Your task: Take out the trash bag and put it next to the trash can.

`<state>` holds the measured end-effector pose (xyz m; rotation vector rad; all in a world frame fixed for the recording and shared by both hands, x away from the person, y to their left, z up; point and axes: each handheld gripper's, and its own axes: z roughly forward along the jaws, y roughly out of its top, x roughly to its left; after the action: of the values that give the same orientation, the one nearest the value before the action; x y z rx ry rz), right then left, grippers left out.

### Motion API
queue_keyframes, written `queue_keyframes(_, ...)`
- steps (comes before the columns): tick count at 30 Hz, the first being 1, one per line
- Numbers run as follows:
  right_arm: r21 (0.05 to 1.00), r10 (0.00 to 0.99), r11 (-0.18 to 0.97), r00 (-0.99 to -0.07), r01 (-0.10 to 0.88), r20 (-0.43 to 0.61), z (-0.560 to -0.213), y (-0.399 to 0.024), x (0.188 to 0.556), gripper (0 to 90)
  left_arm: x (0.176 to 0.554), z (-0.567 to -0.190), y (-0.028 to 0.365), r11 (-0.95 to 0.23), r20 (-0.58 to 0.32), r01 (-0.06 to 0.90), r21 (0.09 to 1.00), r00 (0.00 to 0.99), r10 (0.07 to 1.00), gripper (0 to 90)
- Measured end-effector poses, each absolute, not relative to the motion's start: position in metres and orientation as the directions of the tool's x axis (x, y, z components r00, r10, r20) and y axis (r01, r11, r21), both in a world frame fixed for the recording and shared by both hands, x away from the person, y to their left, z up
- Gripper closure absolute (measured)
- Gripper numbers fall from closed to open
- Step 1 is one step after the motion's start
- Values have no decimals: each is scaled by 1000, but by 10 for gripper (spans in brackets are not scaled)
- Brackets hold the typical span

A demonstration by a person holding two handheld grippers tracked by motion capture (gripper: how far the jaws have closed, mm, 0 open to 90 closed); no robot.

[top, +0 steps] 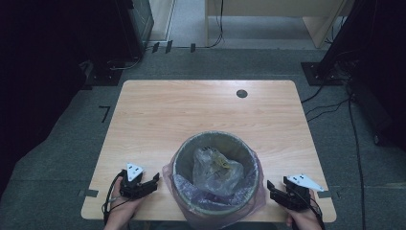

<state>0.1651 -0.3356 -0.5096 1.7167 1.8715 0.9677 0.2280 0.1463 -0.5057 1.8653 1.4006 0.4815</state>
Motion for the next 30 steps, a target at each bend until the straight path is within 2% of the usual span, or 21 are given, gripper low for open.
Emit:
queue_keyframes(4,744,969,-32,-160,668,186,-507,-333,164,350,229,-499,142,-65,-169,636,769,299,939,317)
queue_keyframes(10,761,947,-77,-191,645,258,-503,-326,162,353,231,-502,119,-93,-167,645,758,331,929,318)
queue_keyframes(12,753,941,-63,-212,655,263,-506,-320,162,352,232,-505,112,-113,-144,648,753,330,933,377)
queue_keyframes(13,741,944,-26,-227,671,239,-510,-312,163,357,233,-506,109,-132,-129,652,747,337,933,518)
queue_keyframes(14,733,947,-9,-229,680,224,-512,-308,164,366,234,-507,106,-151,-127,660,736,353,927,615)
queue_keyframes(16,729,949,2,-232,685,215,-515,-301,165,415,233,-509,102,-188,-110,662,725,381,918,736)
queue_keyframes(17,729,949,2,-232,685,215,-515,-301,165,415,232,-509,101,-199,-97,656,729,385,918,736)
queue_keyframes(18,726,948,10,-238,688,212,-516,-299,166,452,231,-509,101,-207,-94,650,731,396,913,805)
queue_keyframes(19,731,948,42,-258,681,186,-517,-293,165,588,231,-508,102,-198,-107,646,737,400,910,900)
queue_keyframes(20,730,945,60,-274,681,178,-517,-291,164,659,231,-507,103,-188,-123,640,745,409,904,900)
queue_keyframes(21,730,945,60,-274,681,178,-517,-291,164,659,230,-505,105,-186,-131,633,752,420,898,900)
queue_keyframes(22,732,940,94,-303,674,158,-518,-288,164,844,230,-503,107,-174,-152,625,761,433,888,900)
queue_keyframes(23,732,940,94,-303,674,158,-518,-288,164,844,229,-501,107,-161,-171,621,767,439,882,900)
queue_keyframes(25,733,938,87,-303,675,167,-517,-288,164,900,226,-494,109,-138,-195,603,786,453,870,900)
queue_keyframes(30,793,920,-10,-306,609,247,-496,-295,161,900,217,-466,111,-105,-208,537,837,489,847,900)
